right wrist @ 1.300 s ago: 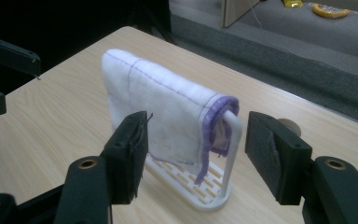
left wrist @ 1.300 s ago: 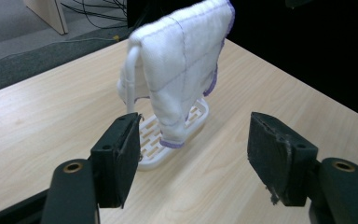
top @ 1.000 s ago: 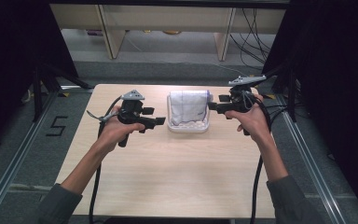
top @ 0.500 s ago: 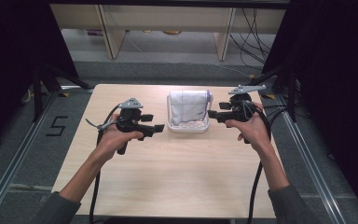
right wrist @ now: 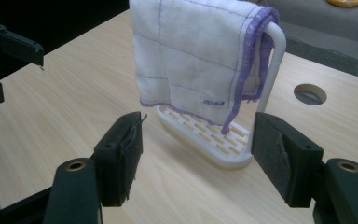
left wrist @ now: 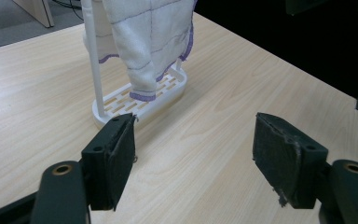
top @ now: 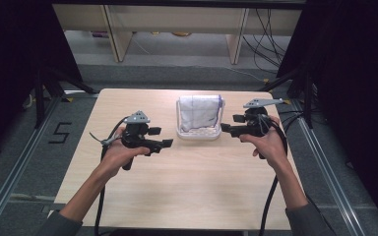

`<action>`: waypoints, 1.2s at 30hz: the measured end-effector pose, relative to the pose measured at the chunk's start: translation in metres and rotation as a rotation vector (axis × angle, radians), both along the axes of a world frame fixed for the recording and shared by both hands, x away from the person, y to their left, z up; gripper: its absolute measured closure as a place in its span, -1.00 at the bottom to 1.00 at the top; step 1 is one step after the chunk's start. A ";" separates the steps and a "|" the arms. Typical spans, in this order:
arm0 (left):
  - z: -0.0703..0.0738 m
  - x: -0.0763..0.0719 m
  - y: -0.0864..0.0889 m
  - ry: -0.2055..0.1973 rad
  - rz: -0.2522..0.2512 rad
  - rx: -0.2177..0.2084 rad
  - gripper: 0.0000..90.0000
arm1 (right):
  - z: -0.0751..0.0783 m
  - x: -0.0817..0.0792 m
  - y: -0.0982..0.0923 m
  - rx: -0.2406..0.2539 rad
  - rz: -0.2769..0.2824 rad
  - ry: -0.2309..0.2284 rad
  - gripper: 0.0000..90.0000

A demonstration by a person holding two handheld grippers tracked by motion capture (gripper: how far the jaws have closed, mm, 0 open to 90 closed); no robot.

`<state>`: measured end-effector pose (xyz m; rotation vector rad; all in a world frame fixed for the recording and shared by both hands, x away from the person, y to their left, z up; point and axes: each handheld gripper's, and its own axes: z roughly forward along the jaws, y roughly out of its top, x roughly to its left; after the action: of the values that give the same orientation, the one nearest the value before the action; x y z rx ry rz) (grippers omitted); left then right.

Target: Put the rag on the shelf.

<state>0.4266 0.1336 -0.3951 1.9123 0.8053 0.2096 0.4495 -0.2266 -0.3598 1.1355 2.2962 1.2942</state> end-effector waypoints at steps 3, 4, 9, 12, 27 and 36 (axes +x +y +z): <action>-0.004 -0.002 0.001 0.007 -0.004 0.011 -0.37 | -0.002 -0.006 -0.001 0.014 -0.007 0.006 -0.28; -0.005 -0.003 0.000 0.007 -0.006 0.012 -0.37 | -0.003 -0.007 -0.002 0.000 0.007 -0.007 -0.29; -0.012 -0.010 0.001 0.021 -0.016 0.020 -0.42 | -0.008 -0.019 -0.002 0.038 0.004 0.009 -0.34; -0.017 -0.014 0.001 0.024 -0.022 0.022 -0.44 | -0.012 -0.026 -0.003 0.044 0.007 0.009 -0.36; -0.042 -0.037 0.009 0.038 -0.029 0.029 -0.50 | -0.049 -0.042 0.004 0.063 0.048 0.051 -0.36; -0.068 -0.053 0.009 0.056 -0.033 0.050 -0.54 | -0.063 -0.047 0.011 0.045 0.065 0.066 -0.37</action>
<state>0.3737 0.1429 -0.4631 1.9851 0.8114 0.1580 0.4022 -0.2155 -0.4229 1.1437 2.3814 1.3580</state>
